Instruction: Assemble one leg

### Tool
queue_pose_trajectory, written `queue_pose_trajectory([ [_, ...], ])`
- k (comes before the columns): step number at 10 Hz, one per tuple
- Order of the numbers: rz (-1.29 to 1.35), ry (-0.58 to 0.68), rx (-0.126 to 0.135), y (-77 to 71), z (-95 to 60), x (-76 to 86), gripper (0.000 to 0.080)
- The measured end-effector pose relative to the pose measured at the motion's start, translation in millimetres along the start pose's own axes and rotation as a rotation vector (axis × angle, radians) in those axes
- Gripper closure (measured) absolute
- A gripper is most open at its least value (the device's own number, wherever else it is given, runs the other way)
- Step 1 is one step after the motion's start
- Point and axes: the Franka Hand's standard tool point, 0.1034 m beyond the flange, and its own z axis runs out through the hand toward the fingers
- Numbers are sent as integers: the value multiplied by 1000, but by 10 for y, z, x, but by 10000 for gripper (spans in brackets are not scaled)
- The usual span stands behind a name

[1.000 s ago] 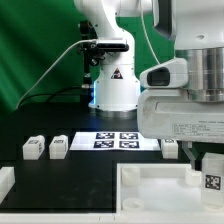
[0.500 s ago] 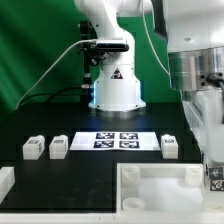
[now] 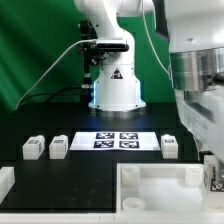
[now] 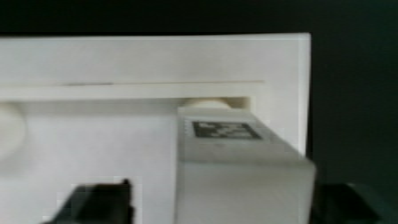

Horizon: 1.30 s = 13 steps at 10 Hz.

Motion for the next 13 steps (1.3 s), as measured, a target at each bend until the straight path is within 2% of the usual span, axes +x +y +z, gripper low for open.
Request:
queue_pose_trajectory([
  [1,-154,-1,-2,-14,-10,-22,224],
  [2,-266,-1,-3,-8,-7,-9,166],
  [5,-545,0,-4,-6,-4,-3,151],
  [6,-816,33,-49,-2,9,11,151],
  [7,-1069,55,-74,-33,14,16,151],
  [8,-1182,55,-80,-34,13,28,151],
  [9,-1201,53,-79,-33,14,32,190],
  [10,-1160,53,-77,-32,15,26,190],
  [11,-1164,52,-77,-32,14,31,365],
  [12,-1114,50,-72,-32,15,23,365],
  [13,-979,55,-69,-29,16,34,508],
])
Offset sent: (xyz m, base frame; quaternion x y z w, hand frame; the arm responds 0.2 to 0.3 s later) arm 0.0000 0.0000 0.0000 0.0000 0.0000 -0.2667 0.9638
